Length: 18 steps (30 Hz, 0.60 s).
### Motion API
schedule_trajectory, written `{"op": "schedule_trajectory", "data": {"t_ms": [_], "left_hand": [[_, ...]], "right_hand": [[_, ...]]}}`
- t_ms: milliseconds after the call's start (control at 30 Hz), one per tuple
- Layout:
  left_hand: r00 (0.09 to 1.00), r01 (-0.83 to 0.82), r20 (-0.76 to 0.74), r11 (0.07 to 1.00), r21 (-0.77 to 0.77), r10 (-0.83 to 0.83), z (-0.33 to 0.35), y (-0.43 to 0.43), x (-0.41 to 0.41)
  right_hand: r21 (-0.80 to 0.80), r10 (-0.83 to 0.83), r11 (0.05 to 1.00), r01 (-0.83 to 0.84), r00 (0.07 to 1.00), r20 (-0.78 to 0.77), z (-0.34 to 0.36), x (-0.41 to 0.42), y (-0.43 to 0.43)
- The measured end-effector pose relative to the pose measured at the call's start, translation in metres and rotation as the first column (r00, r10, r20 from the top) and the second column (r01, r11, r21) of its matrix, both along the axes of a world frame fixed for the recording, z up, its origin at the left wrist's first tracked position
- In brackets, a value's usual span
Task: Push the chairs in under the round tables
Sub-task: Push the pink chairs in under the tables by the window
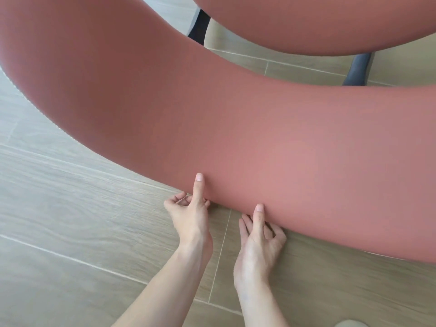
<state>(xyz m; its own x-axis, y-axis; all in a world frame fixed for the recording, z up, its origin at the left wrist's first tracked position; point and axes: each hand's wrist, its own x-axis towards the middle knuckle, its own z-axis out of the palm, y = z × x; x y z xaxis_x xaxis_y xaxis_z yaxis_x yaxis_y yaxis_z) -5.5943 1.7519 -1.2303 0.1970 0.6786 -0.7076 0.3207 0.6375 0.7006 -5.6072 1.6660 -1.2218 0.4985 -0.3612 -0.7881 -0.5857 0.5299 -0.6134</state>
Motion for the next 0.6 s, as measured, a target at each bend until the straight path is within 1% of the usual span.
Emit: {"op": "schedule_trajectory", "data": {"t_ms": [133,200,233,300,367,400,500,600], "left_hand": [[0.998,0.03,-0.057,0.997,0.068,-0.026,-0.004,-0.001,0.006],[0.999,0.016,-0.042,0.996,0.084,-0.013,-0.005,-0.01,0.008],[0.999,-0.001,-0.032,0.998,0.06,0.003,-0.006,-0.012,0.009],[0.999,-0.039,-0.013,0.999,-0.037,0.039,-0.005,-0.012,0.012],[0.999,-0.032,0.0,0.992,-0.124,0.032,-0.001,-0.004,0.017],[1.0,-0.025,0.015,0.99,-0.141,0.028,0.001,-0.002,0.018],[0.995,-0.038,0.082,0.991,-0.129,0.049,0.014,0.0,0.021],[0.98,-0.088,0.172,0.992,-0.092,0.102,0.049,-0.004,0.03]], "right_hand": [[0.042,-0.045,0.998,0.046,0.999,-0.022,0.003,0.01,0.004],[0.067,-0.064,0.996,0.066,0.997,-0.031,0.006,0.013,0.004],[0.083,-0.079,0.993,0.081,0.996,-0.035,0.005,0.015,0.003],[0.106,-0.096,0.989,0.1,0.995,-0.04,0.004,0.017,0.0],[0.139,-0.115,0.983,0.121,0.992,-0.049,0.007,0.02,0.0],[0.157,-0.133,0.978,0.139,0.99,-0.051,0.008,0.022,0.0],[0.197,-0.189,0.962,0.19,0.982,-0.023,0.021,0.027,0.002],[0.169,-0.233,0.959,0.229,0.972,0.004,0.055,0.034,0.001]]}}
